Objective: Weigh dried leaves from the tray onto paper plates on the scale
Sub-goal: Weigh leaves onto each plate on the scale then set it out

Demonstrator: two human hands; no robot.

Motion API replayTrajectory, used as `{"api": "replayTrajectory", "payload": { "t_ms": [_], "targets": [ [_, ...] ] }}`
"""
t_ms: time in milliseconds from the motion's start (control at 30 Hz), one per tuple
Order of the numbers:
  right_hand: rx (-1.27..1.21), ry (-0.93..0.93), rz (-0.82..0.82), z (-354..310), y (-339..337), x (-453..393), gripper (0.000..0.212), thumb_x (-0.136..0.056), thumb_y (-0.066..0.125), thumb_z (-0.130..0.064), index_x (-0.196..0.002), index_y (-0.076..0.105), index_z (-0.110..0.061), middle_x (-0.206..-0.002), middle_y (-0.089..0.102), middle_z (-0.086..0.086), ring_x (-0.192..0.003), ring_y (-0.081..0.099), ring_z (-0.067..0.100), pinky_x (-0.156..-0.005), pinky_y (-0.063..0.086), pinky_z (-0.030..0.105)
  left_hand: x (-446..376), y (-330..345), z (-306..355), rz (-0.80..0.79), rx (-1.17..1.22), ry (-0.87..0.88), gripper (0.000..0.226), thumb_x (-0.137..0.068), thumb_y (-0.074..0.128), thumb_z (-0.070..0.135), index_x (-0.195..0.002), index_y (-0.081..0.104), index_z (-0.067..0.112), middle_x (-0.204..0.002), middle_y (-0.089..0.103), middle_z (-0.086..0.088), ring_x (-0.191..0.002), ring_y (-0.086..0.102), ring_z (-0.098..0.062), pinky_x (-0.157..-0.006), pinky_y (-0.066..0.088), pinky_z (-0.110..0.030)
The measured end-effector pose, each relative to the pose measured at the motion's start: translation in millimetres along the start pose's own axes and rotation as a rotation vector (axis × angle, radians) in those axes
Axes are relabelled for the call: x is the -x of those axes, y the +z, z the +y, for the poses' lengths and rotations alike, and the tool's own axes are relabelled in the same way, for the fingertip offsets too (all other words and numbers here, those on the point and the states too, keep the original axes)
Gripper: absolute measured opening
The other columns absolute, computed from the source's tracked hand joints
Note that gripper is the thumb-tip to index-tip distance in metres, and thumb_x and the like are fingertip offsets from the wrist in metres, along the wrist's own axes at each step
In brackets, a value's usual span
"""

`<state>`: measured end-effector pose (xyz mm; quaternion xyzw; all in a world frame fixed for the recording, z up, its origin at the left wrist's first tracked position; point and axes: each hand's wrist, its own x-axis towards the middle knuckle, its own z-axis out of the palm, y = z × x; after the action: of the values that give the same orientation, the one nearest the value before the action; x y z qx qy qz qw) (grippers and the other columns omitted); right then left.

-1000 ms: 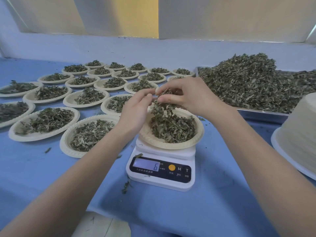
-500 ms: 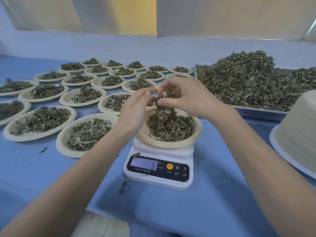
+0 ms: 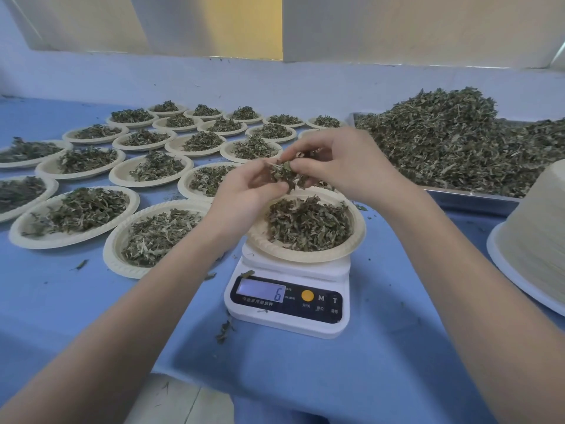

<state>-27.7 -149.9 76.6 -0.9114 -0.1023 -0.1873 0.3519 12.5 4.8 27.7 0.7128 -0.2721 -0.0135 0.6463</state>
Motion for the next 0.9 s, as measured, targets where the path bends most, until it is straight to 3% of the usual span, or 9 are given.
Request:
{"api": "replayTrajectory", "payload": {
  "t_ms": [67, 167, 267, 367, 533, 700, 900],
  "targets": [
    [-0.021, -0.003, 0.016, -1, 1, 0, 0.012, -0.084, 0.071, -0.015, -0.088, 0.072, -0.027, -0.074, 0.066, -0.014, -0.055, 0.065, 0.001, -0.067, 0.048, 0.008, 1, 1, 1, -0.013, -0.014, 0.004, 0.028, -0.085, 0.065, 0.003, -0.110, 0.063, 0.015, -0.101, 0.070, -0.005, -0.096, 0.066, -0.018, -0.090, 0.050, -0.027],
    [-0.025, -0.007, 0.033, 0, 2, 0, 0.013, -0.082, 0.072, -0.017, -0.085, 0.072, -0.030, -0.072, 0.065, -0.016, -0.057, 0.067, 0.003, -0.071, 0.050, 0.013, 1, 3, 2, -0.030, 0.010, 0.000, 0.032, -0.083, 0.066, -0.001, -0.112, 0.062, 0.013, -0.100, 0.070, 0.002, -0.092, 0.067, -0.011, -0.083, 0.051, -0.017],
    [0.002, -0.013, 0.041, 2, 3, 0, 0.014, -0.082, 0.072, -0.018, -0.085, 0.071, -0.032, -0.073, 0.064, -0.019, -0.059, 0.067, 0.002, -0.075, 0.051, 0.017, 1, 6, 3, -0.019, 0.019, -0.003, 0.032, -0.083, 0.065, -0.003, -0.107, 0.060, 0.017, -0.099, 0.068, 0.005, -0.089, 0.067, -0.011, -0.086, 0.052, -0.018],
    [0.028, -0.019, 0.040, 3, 3, 1, 0.015, -0.082, 0.072, -0.018, -0.087, 0.072, -0.032, -0.074, 0.063, -0.020, -0.064, 0.066, 0.002, -0.085, 0.052, 0.027, 2, 9, 5, 0.002, 0.053, -0.012, 0.032, -0.085, 0.062, -0.005, -0.098, 0.059, 0.024, -0.090, 0.067, 0.007, -0.074, 0.067, -0.005, -0.074, 0.052, -0.014],
    [0.068, -0.023, 0.067, 4, 3, 5, 0.029, -0.079, 0.068, -0.013, -0.082, 0.067, -0.042, -0.079, 0.062, -0.024, -0.073, 0.057, -0.002, -0.087, 0.048, 0.029, 1, 10, 6, -0.011, 0.005, -0.032, 0.026, -0.089, 0.058, -0.004, -0.112, 0.059, 0.008, -0.082, 0.064, -0.003, -0.063, 0.060, -0.007, -0.068, 0.052, -0.018],
    [0.038, -0.018, 0.083, 8, 3, 7, 0.032, -0.077, 0.066, -0.007, -0.087, 0.068, -0.038, -0.097, 0.067, -0.014, -0.082, 0.063, 0.007, -0.088, 0.049, 0.029, 0, 8, 1, 0.043, -0.295, -0.023, 0.026, -0.089, 0.063, 0.010, -0.113, 0.064, 0.020, -0.087, 0.067, 0.002, -0.079, 0.061, -0.017, -0.080, 0.051, -0.031],
    [-0.049, -0.009, 0.112, 16, 0, 8, 0.033, -0.081, 0.064, -0.011, -0.101, 0.064, -0.038, -0.104, 0.064, -0.009, -0.066, 0.068, 0.009, -0.077, 0.056, 0.030, 1, 0, -4, 0.061, -0.488, 0.012, 0.022, -0.087, 0.064, 0.013, -0.097, 0.068, 0.032, -0.094, 0.068, 0.012, -0.084, 0.059, -0.001, -0.073, 0.041, -0.018]
  ]
}}
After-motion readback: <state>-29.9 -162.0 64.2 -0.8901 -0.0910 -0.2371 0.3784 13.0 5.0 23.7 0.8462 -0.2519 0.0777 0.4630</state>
